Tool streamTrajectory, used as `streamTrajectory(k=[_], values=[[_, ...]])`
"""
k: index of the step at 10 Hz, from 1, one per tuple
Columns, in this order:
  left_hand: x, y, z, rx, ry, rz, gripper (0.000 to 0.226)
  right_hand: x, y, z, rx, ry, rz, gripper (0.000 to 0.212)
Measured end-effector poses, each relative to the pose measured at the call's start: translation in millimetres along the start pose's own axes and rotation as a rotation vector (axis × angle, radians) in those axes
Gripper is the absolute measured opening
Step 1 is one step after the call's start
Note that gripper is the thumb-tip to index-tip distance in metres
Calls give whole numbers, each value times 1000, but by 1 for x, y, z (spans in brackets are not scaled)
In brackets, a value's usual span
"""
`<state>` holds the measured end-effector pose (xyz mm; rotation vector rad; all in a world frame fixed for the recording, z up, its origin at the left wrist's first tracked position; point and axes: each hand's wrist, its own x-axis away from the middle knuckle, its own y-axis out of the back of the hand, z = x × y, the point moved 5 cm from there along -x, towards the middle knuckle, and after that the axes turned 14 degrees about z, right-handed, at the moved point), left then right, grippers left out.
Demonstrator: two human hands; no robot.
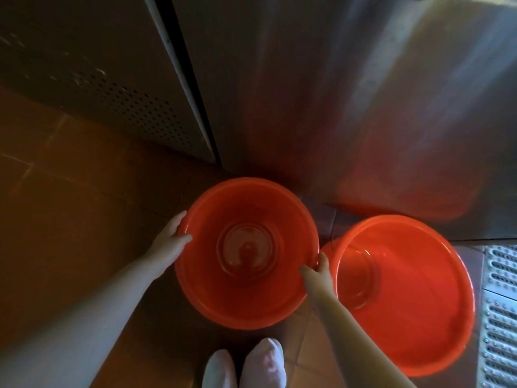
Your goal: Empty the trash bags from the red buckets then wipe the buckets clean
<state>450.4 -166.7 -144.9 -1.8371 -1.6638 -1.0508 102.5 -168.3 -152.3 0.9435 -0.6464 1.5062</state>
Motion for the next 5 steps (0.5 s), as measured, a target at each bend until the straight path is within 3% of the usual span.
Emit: streamTrajectory(k=[1,3,4,5], values=[[3,-1,4,-81,18,44,73,5,-3,2,73,-19,21,83],[35,-8,-21,-230,-3,65,77,43,3,24,99,1,51,77],[56,-14,-47,-272,-16,115,78,81,13,50,106,27,40,69],[81,-23,-88,-292,-71,93,71,115,25,70,126,36,-1,78]])
